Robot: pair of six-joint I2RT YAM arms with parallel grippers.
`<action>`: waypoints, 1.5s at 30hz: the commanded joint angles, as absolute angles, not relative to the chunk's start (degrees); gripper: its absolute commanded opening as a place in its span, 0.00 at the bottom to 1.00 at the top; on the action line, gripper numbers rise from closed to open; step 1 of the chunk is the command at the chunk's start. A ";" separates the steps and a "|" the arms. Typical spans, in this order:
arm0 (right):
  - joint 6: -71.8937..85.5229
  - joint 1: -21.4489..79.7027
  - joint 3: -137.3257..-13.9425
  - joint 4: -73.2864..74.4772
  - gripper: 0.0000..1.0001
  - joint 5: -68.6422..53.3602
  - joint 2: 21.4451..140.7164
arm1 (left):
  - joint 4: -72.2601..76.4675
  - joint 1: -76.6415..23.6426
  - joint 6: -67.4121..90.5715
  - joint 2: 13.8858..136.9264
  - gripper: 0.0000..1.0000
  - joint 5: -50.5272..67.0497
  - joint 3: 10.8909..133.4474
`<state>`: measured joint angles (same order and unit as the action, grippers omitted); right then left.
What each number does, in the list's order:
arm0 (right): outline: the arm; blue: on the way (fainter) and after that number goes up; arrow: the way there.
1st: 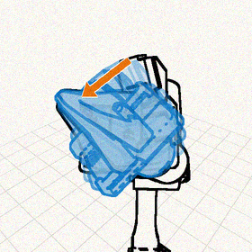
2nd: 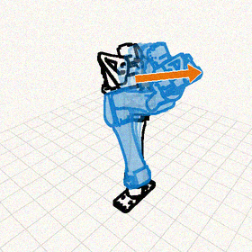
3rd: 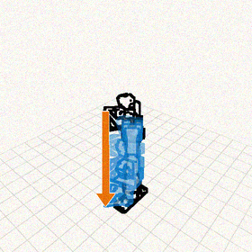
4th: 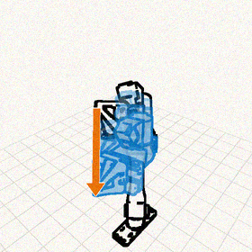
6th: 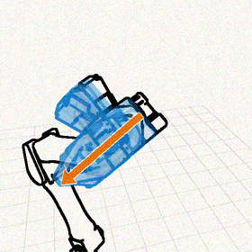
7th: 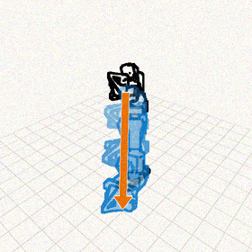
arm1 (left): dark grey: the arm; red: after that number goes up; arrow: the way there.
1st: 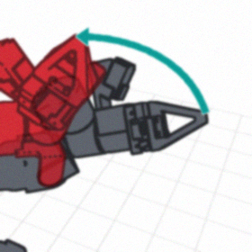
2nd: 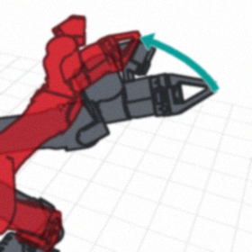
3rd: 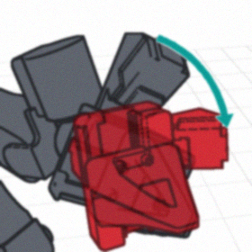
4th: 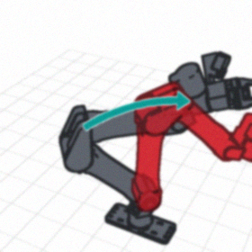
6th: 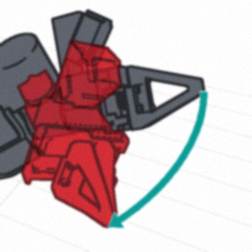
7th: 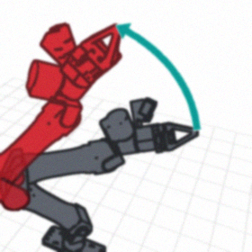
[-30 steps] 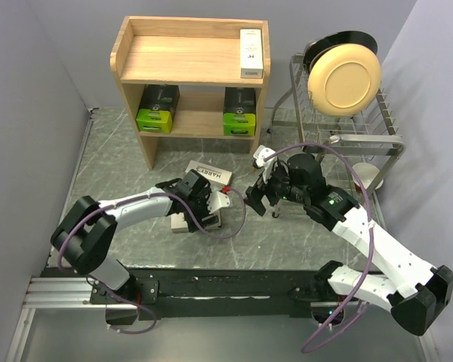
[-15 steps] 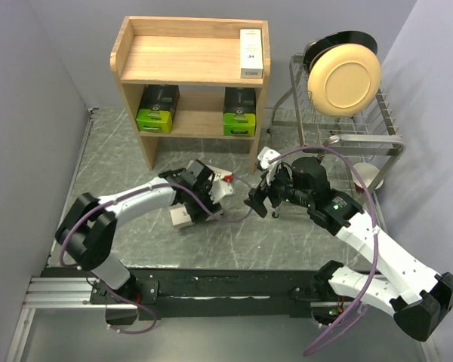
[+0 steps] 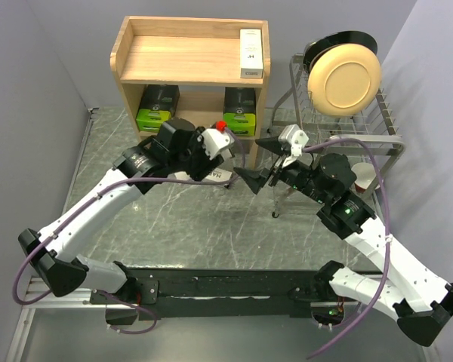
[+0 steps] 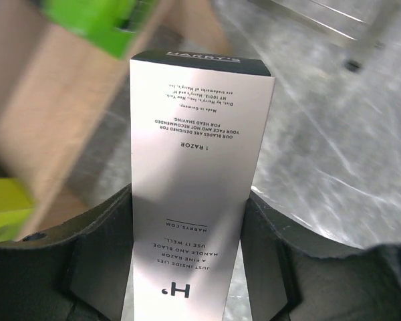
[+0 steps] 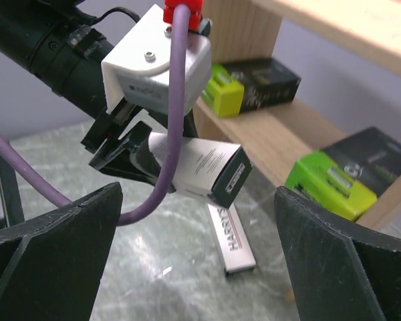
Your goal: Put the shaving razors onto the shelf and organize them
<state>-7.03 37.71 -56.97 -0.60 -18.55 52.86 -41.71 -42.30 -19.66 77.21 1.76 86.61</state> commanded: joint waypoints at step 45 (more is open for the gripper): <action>-4.48 32.34 -58.18 15.47 1.00 -15.29 52.91 | -16.26 -31.11 -0.44 88.15 0.29 -10.63 117.69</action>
<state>-5.93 32.95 -58.74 18.06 -14.68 53.36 -17.58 -31.09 -2.09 91.20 -10.39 119.37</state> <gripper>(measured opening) 0.999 0.610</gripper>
